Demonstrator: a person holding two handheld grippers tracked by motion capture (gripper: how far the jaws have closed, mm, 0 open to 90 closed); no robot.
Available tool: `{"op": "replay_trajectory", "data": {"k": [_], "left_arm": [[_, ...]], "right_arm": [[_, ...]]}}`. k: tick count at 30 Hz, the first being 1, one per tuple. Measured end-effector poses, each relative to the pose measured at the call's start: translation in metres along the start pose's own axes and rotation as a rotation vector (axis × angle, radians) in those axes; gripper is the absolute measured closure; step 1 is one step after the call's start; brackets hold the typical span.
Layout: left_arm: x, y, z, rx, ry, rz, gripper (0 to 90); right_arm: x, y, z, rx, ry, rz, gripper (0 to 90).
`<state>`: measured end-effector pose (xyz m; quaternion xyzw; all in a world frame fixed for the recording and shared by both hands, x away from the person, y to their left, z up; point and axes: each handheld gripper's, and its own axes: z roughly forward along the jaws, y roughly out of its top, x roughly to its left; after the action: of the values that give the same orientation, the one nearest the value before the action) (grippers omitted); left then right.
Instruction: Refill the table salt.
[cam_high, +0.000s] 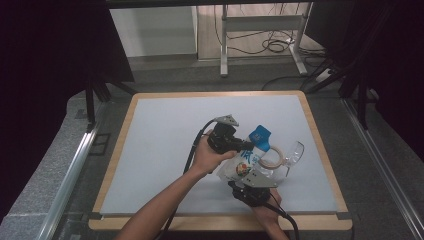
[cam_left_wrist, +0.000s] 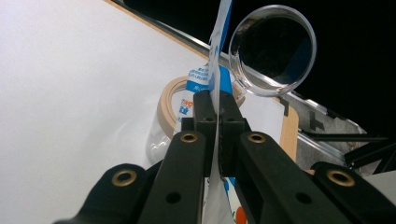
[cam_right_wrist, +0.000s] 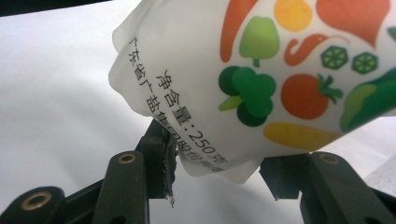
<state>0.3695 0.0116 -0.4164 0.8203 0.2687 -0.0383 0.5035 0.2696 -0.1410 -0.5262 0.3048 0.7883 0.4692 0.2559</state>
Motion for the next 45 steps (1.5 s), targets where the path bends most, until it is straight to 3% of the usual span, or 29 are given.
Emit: {"op": "replay_trajectory", "data": {"k": [21, 27, 34, 45], "left_arm": [[0.004, 0.008, 0.004, 0.035, -0.016, 0.005, 90.0], [0.004, 0.011, 0.006, 0.049, -0.015, 0.009, 90.0], [0.004, 0.015, 0.008, 0.068, -0.021, 0.014, 90.0], [0.003, 0.022, 0.011, 0.102, -0.020, 0.028, 90.0]], "right_arm": [[-0.001, 0.002, 0.000, 0.002, -0.010, 0.022, 52.4], [-0.003, 0.004, -0.001, 0.001, -0.002, 0.048, 52.5], [-0.001, 0.005, -0.002, 0.000, -0.034, 0.043, 52.6], [0.000, 0.008, -0.004, -0.003, -0.040, 0.058, 52.6]]}}
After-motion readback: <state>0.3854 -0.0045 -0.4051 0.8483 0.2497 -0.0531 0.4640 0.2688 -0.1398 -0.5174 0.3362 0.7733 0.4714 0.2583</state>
